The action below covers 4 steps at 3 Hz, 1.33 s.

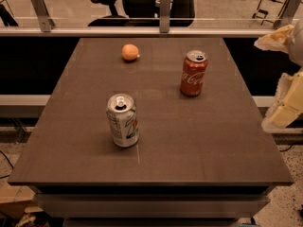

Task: Pick 7up can

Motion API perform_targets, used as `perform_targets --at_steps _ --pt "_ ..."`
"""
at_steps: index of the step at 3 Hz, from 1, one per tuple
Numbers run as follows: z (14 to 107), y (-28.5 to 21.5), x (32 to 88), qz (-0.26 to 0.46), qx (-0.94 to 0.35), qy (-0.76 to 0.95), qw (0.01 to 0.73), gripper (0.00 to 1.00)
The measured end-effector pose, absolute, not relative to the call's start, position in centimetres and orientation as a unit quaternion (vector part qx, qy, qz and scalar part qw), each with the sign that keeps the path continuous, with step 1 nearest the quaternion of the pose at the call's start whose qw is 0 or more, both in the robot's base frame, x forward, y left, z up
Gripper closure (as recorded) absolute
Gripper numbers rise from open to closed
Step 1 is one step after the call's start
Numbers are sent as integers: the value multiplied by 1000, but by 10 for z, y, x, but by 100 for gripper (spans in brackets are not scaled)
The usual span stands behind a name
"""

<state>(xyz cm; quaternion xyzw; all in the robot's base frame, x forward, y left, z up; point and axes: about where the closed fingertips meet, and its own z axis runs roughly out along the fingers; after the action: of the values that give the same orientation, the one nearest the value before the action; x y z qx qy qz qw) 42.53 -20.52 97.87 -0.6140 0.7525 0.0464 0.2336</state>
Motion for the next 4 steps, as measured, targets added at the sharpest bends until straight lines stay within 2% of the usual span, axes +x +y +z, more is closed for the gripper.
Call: perform_targets --at_steps 3,4 --pt "967 -177 396 179 -584 729 310 0" --pt "956 -163 391 198 -574 727 320 0"
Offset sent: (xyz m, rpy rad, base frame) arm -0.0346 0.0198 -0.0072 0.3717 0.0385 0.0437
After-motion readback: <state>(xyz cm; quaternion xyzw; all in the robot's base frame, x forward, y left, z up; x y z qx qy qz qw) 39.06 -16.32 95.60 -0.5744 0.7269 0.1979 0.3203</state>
